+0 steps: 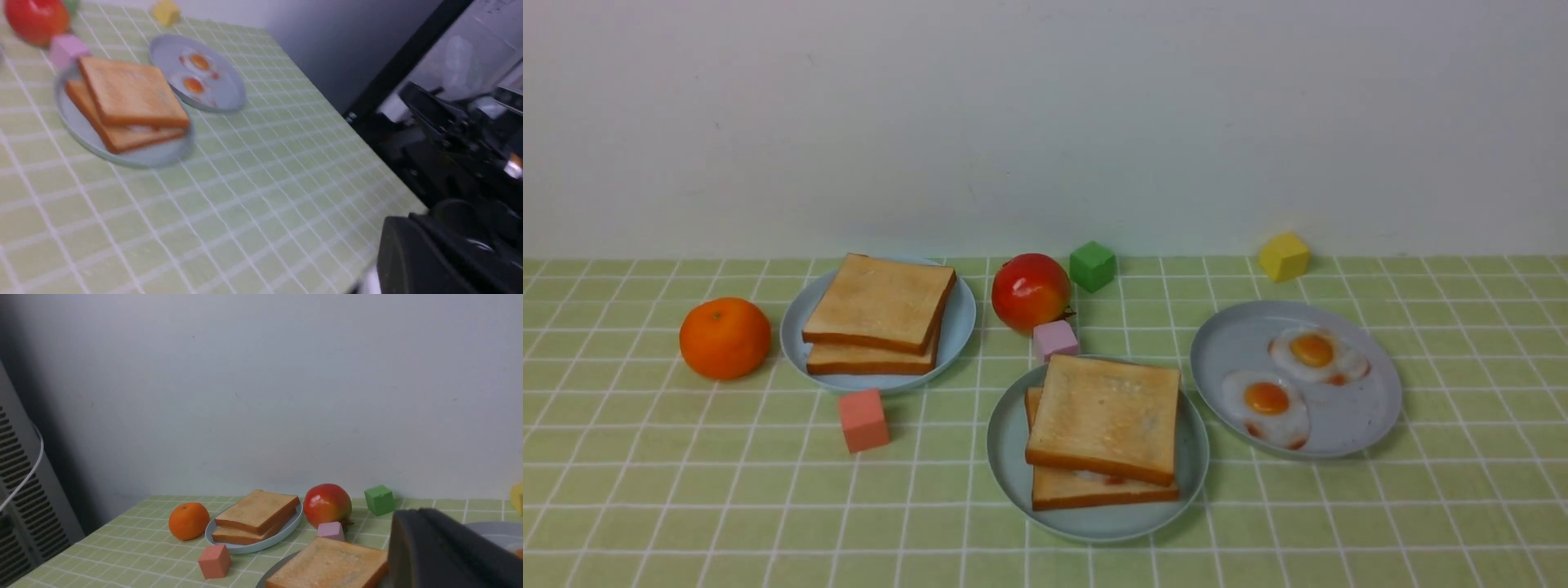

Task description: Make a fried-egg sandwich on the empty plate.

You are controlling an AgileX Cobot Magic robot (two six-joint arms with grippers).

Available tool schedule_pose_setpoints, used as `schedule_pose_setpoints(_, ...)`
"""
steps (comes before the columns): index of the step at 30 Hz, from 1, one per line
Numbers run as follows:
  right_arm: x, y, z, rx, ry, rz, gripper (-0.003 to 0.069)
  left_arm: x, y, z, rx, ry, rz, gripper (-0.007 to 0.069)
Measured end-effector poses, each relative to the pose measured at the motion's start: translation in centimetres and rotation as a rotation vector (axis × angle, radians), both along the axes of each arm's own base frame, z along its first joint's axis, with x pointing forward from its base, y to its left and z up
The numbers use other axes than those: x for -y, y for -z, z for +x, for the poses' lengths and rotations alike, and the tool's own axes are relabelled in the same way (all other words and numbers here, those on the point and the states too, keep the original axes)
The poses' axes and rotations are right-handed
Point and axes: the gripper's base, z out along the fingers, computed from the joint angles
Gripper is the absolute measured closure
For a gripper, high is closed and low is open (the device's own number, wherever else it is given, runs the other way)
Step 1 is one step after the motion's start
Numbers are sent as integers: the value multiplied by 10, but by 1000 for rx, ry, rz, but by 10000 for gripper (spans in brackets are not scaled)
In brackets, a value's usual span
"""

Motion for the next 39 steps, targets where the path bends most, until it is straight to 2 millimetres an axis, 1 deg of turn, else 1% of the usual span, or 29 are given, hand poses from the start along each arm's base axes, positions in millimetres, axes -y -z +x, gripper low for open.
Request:
schedule_pose_setpoints(2,0,0,0,0,0,0,652,-5,6,15,89,-110,33,638)
schedule_pose_setpoints(4,0,0,0,0,0,0,652,-7,16,26,125,-179,68,638)
schedule_pose_setpoints(5,0,0,0,0,0,0,651,-11,34,40,193,-298,98,638)
schedule_pose_setpoints(6,0,0,0,0,0,0,652,-13,40,44,219,-341,88,638)
schedule_pose_setpoints(8,0,0,0,0,0,0,652,-18,73,52,248,-477,104,637)
schedule_pose_setpoints(9,0,0,0,0,0,0,652,-20,85,54,248,-517,97,637)
schedule_pose_setpoints(10,0,0,0,0,0,0,652,-21,99,57,232,-560,101,637)
schedule_pose_setpoints(11,0,0,0,0,0,0,652,-21,102,58,230,-568,102,637)
schedule_pose_setpoints(13,0,0,0,-1,0,-1,652,-24,139,64,129,-634,137,637)
schedule_pose_setpoints(14,0,0,0,-1,0,-1,652,-26,151,65,72,-656,157,636)
schedule_pose_setpoints(17,0,0,0,-1,0,-1,650,-27,168,63,-57,-672,202,634)
schedule_pose_setpoints(26,0,0,0,-3,-1,-2,643,-25,170,63,-75,-631,206,627)
schedule_pose_setpoints(39,0,0,0,-3,-1,-2,629,-25,170,63,-75,-629,206,618)
